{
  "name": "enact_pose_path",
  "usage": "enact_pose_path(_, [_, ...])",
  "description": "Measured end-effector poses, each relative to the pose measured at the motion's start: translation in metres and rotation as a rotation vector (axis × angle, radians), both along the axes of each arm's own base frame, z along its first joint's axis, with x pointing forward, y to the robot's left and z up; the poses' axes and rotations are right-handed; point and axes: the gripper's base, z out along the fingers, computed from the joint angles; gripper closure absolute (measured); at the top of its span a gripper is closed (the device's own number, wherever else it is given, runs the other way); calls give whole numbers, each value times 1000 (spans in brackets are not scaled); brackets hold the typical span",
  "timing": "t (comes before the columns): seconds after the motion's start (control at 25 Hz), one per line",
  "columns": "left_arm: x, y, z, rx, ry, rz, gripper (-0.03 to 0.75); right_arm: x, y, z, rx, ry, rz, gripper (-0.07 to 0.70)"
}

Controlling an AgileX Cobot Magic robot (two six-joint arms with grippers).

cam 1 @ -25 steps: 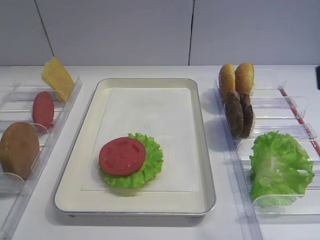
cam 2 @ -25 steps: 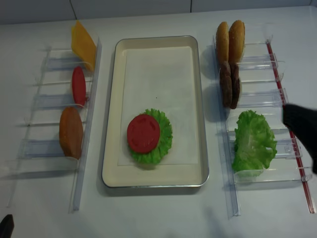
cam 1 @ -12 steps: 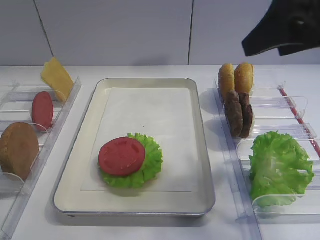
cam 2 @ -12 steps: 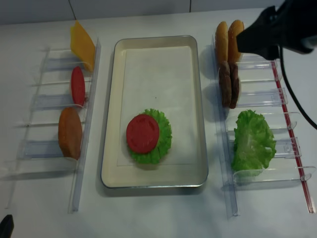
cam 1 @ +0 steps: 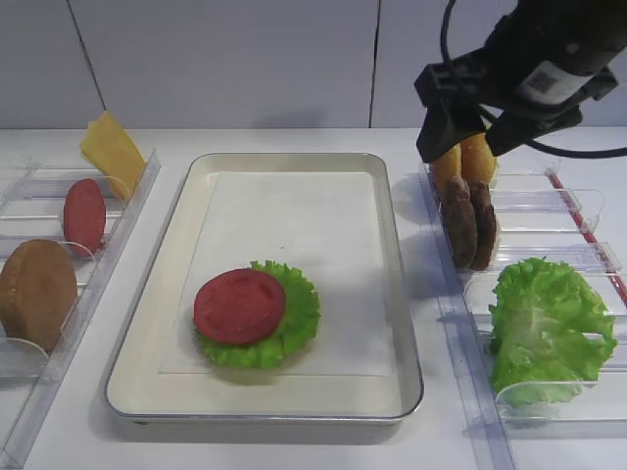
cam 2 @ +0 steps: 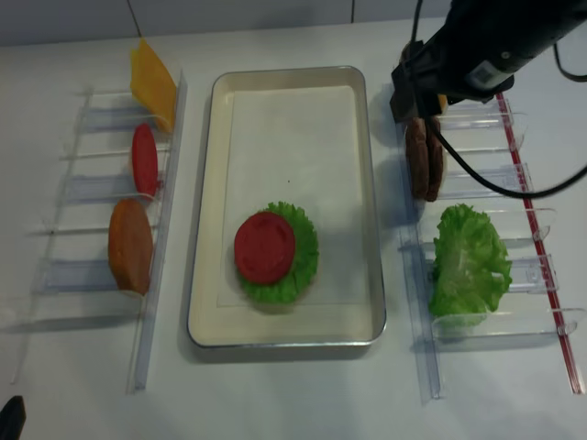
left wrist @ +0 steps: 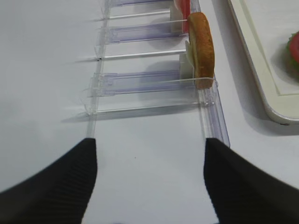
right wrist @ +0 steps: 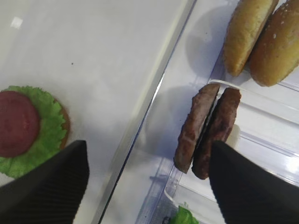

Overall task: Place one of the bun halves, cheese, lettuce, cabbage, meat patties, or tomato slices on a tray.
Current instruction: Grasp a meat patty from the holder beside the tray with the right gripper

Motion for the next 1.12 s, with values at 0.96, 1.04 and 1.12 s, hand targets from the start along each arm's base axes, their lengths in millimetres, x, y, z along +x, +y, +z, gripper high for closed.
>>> enact_pose_path(0.96, [0, 0, 0, 0, 0, 0, 257, 27, 8, -38, -36, 61, -144, 132])
enact_pose_path(1.04, [0, 0, 0, 0, 0, 0, 257, 28, 9, -42, -41, 80, -142, 133])
enact_pose_path(1.12, [0, 0, 0, 0, 0, 0, 257, 29, 9, -45, -43, 91, -147, 137])
